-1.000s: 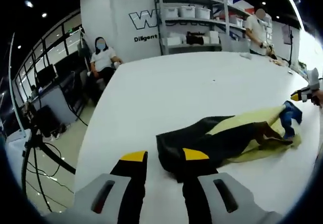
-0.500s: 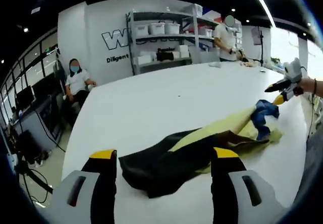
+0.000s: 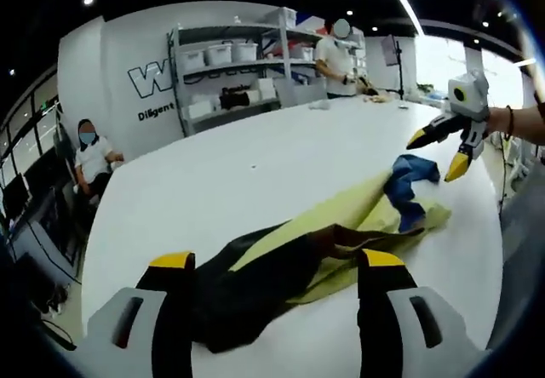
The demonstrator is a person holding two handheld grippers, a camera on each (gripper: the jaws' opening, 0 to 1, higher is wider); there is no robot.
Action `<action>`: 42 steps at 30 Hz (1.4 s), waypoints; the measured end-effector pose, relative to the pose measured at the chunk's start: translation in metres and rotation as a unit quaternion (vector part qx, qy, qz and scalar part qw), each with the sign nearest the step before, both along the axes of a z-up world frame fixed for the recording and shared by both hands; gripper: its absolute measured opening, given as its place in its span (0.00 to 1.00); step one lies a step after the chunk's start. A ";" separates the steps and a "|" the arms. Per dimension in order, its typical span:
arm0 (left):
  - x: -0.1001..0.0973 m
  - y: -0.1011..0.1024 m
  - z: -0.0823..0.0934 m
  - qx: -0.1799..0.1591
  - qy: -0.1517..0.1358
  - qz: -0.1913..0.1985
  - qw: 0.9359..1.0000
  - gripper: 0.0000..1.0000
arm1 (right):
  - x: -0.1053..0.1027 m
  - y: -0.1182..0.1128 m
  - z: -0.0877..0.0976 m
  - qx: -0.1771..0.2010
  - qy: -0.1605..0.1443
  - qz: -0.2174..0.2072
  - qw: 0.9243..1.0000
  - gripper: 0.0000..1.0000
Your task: Fold the garment on the visible template until the final outline fits inside the template.
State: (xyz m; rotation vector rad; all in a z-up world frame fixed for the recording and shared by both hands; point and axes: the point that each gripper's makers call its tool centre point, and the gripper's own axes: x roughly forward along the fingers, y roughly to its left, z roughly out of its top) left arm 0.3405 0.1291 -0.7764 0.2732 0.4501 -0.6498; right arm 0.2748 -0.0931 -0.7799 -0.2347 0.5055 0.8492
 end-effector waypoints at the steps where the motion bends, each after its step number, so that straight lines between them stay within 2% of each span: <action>1: 0.001 -0.001 -0.002 0.003 0.001 -0.003 1.000 0.75 | -0.001 0.004 0.000 -0.001 -0.001 0.004 1.000 0.63; 5: 0.001 -0.012 -0.008 0.016 0.007 -0.029 0.999 0.72 | -0.010 0.024 -0.007 -0.017 -0.005 0.050 0.999 0.60; 9: 0.001 -0.023 -0.019 0.039 0.021 -0.054 0.998 0.66 | -0.015 0.040 -0.016 -0.038 -0.010 0.083 0.996 0.54; 13: 0.005 -0.031 -0.026 0.047 0.023 -0.075 0.996 0.60 | -0.016 0.052 -0.020 -0.047 -0.017 0.099 0.994 0.46; 17: 0.005 -0.036 -0.031 0.058 0.027 -0.088 0.994 0.54 | -0.017 0.057 -0.028 -0.073 -0.022 0.120 0.990 0.44; 23: 0.010 -0.040 -0.036 0.059 0.028 -0.099 0.993 0.44 | -0.019 0.063 -0.040 -0.087 -0.018 0.129 0.988 0.34; 27: 0.007 -0.041 -0.044 0.074 0.042 -0.108 0.990 0.34 | -0.016 0.062 -0.051 -0.117 -0.024 0.134 0.984 0.24; 37: 0.002 -0.042 -0.050 0.072 0.061 -0.115 0.989 0.14 | -0.008 0.063 -0.051 -0.112 -0.029 0.125 0.985 0.00; 38: 0.001 -0.042 -0.050 0.065 0.071 -0.112 0.989 0.12 | -0.007 0.062 -0.051 -0.111 -0.030 0.123 0.986 0.00; 42: -0.002 -0.041 -0.049 0.066 0.077 -0.113 0.988 0.07 | -0.007 0.063 -0.049 -0.101 -0.025 0.118 0.988 0.00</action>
